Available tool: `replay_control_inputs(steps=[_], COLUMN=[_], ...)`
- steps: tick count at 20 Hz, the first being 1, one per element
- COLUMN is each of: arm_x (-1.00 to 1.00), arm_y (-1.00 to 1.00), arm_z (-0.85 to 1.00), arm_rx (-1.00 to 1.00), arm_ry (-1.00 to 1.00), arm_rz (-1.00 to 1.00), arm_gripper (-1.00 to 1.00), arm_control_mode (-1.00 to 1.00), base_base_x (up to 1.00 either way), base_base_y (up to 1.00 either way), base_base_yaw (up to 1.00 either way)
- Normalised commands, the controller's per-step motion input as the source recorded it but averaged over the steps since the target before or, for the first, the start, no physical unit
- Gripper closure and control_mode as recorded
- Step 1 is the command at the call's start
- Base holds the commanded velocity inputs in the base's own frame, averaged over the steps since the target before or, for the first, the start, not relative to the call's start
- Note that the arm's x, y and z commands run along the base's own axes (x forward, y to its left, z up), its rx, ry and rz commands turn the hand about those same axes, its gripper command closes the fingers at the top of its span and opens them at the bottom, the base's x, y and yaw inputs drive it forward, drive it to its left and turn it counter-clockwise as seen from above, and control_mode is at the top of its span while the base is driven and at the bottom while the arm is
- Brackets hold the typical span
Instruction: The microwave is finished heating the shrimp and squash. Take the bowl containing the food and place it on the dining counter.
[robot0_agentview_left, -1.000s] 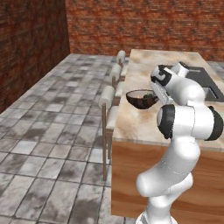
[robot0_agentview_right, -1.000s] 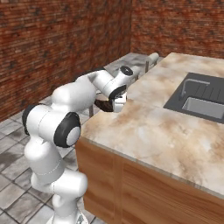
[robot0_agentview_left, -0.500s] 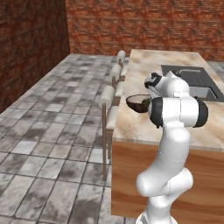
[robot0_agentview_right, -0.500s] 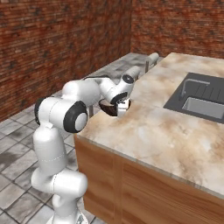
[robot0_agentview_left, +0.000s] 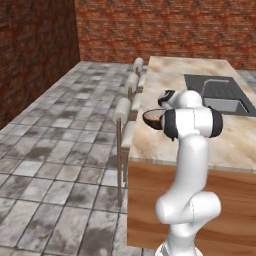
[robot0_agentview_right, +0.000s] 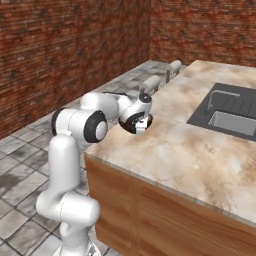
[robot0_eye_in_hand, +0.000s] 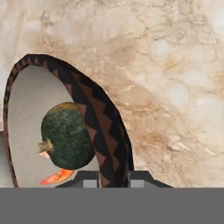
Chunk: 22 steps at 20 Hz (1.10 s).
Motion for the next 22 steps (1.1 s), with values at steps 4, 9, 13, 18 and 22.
replay_control_inputs(steps=[4,9,13,18,22], arm_x=[0.58,0.56,0.55,0.09,-0.11], arm_y=[-0.01,0.0,-0.01,0.0,0.0], arm_z=[-0.36,-0.34,-0.15,0.0,0.05], arm_rx=[-0.02,-0.01,0.0,0.0,0.0], arm_ry=[-0.07,-0.07,-0.02,0.04,0.0], arm_rz=[-0.06,-0.05,-0.05,-0.01,0.0], arm_gripper=[1.0,1.0,1.0,-1.0,-1.0], arm_control_mode=[-1.0,-1.0,-1.0,-1.0,-1.0], base_base_x=[0.0,0.0,0.0,0.0,0.0], base_base_y=[0.0,0.0,0.0,0.0,0.0], base_base_yaw=[0.0,0.0,0.0,0.0,0.0])
